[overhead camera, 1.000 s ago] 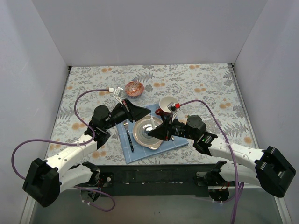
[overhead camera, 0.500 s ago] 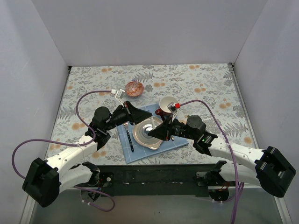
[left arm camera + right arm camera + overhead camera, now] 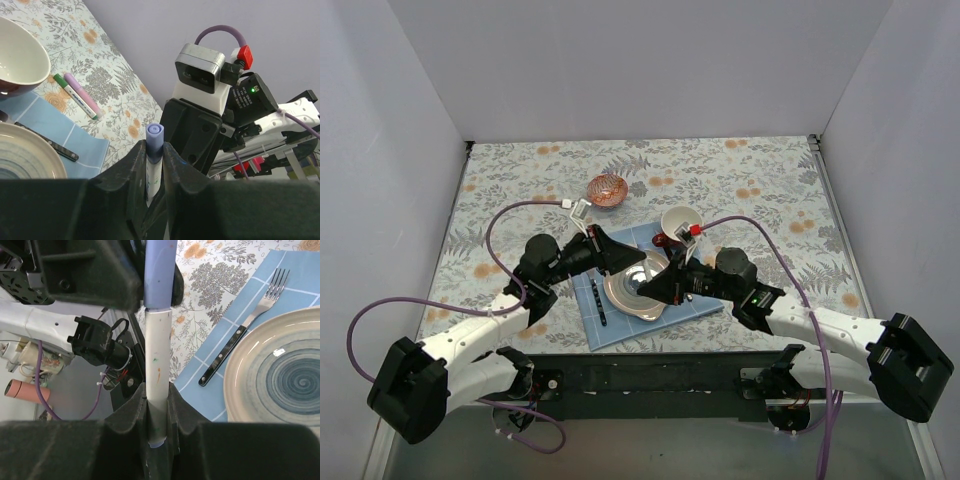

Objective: Insert the pens into the pen caps

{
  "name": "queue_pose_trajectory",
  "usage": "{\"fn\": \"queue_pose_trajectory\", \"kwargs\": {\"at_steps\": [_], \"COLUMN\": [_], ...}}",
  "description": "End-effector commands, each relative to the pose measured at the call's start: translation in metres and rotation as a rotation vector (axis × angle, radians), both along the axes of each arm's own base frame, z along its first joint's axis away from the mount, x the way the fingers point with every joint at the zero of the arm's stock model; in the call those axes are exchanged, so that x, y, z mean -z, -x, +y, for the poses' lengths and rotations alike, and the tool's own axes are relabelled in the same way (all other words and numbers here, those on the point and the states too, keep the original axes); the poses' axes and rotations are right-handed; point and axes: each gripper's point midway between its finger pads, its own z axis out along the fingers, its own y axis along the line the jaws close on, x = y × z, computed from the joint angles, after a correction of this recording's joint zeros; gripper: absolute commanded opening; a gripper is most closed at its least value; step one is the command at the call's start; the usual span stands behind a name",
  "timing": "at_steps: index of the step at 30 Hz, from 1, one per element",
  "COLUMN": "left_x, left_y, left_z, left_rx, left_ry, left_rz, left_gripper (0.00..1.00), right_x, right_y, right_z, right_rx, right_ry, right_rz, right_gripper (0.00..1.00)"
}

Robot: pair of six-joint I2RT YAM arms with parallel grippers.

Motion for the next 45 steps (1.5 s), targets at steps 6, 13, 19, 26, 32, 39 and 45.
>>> {"fn": "queue_pose_trajectory", "kwargs": {"at_steps": [6, 13, 19, 26, 32, 39, 45], "left_x": [-0.038, -0.047, -0.066, -0.075, -0.081, -0.081, -0.078], "left_y": [0.032, 0.017, 0.015, 0.008, 0.005, 0.006, 0.01], "left_z": [0.003, -0.001, -0.015, -0.018, -0.016, -0.013, -0.012], "left_rx": [0.093, 0.061, 0.146, 0.131, 0.104, 0.082, 0.091], "left_ry": [0.075, 0.018, -0.005, 0.008, 0.023, 0.059, 0.063], "left_rz": [-0.165, -0.14, -0.185, -0.22, -0.23, -0.202, -0.205], "left_gripper": [0.56, 0.71, 0.74, 0.61, 0.52, 0.54, 0.29], "right_x": [-0.053, -0.056, -0.058, -0.058, -0.059, -0.057, -0.058], "right_y": [-0.007, 0.002, 0.008, 0.012, 0.015, 0.017, 0.016], "right_z": [-0.001, -0.006, -0.007, -0.008, -0.007, -0.009, -0.008], "right_rx": [0.018, -0.003, -0.028, -0.043, -0.057, -0.055, -0.057], "right_ry": [-0.094, -0.104, -0.119, -0.124, -0.13, -0.133, -0.137], "right_rz": [-0.154, -0.163, -0.165, -0.165, -0.163, -0.156, -0.158], "right_gripper": [0.01, 0.01, 0.01, 0.01, 0.01, 0.01, 0.01]}}
